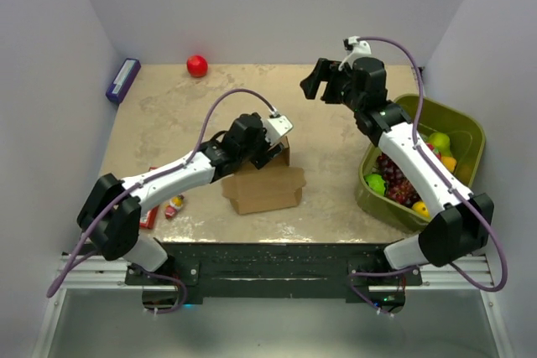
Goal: Fold the paper box
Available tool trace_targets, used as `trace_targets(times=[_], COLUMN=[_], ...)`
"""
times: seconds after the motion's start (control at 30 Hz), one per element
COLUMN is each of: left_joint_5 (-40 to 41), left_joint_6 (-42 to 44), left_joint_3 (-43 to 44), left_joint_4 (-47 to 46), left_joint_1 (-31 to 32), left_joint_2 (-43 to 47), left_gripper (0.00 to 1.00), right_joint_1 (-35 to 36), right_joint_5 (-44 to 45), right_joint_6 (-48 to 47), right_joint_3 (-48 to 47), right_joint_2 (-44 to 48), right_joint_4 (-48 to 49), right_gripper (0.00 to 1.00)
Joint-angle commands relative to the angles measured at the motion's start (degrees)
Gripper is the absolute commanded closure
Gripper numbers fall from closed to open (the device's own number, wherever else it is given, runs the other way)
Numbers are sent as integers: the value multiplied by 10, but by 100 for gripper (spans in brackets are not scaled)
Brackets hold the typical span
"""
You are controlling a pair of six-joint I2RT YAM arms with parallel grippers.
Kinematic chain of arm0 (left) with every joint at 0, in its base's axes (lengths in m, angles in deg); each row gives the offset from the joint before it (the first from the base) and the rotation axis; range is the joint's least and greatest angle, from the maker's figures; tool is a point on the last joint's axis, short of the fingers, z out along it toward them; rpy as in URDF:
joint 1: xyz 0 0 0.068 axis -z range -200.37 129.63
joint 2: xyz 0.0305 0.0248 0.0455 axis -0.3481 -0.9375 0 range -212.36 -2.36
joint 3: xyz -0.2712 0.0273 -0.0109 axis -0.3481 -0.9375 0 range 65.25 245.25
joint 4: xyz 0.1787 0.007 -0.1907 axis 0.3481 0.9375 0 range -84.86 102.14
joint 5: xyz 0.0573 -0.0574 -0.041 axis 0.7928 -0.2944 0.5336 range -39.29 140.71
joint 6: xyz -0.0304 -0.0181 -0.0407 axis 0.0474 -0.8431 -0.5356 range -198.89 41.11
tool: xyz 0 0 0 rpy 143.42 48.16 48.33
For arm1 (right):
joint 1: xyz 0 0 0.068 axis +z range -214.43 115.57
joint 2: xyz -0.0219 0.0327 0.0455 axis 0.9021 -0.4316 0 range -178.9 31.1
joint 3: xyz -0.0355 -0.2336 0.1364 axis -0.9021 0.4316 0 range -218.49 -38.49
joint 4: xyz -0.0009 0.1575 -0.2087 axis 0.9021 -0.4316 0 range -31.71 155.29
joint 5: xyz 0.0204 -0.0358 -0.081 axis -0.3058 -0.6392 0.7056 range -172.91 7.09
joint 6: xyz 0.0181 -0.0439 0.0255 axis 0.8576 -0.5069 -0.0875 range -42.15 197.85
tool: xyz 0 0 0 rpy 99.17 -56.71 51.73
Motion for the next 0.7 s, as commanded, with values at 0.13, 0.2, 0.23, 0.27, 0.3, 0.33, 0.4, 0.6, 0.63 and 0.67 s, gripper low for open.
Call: trace_targets(times=[0.13, 0.2, 0.23, 0.27, 0.3, 0.33, 0.4, 0.6, 0.63, 0.67], left_joint_5=[46, 75, 77, 85, 89, 96, 132, 202, 206, 211], left_joint_6=[66, 65, 63, 61, 60, 58, 56, 38, 32, 30], left_joint_3=[43, 49, 59, 60, 62, 65, 66, 74, 80, 81], left_joint_4=[5, 9, 15, 16, 16, 17, 13, 4, 6, 5], left_joint_1=[23, 23, 23, 23, 23, 23, 23, 16, 15, 11], left_joint_2=[-47, -69, -77, -90, -96, -102, -115, -146, -149, -154], left_gripper=[21, 21, 23, 23, 24, 26, 29, 57, 60, 63], right_joint_1=[-35, -35, -35, -35, -35, -35, -35, -35, -35, -35], right_joint_5=[-113, -124, -127, -127, -128, -128, -132, -133, -133, -133], right_joint_6=[39, 45, 54, 57, 59, 61, 62, 64, 63, 62], right_joint_3=[-23, -11, 4, 10, 15, 18, 16, 21, 21, 19], right_joint_2=[-15, -10, -6, -5, -4, -6, -8, -2, 0, 3], right_joint_4=[33, 45, 56, 61, 65, 68, 68, 64, 61, 58], right_gripper=[13, 13, 13, 13, 13, 13, 13, 15, 15, 15])
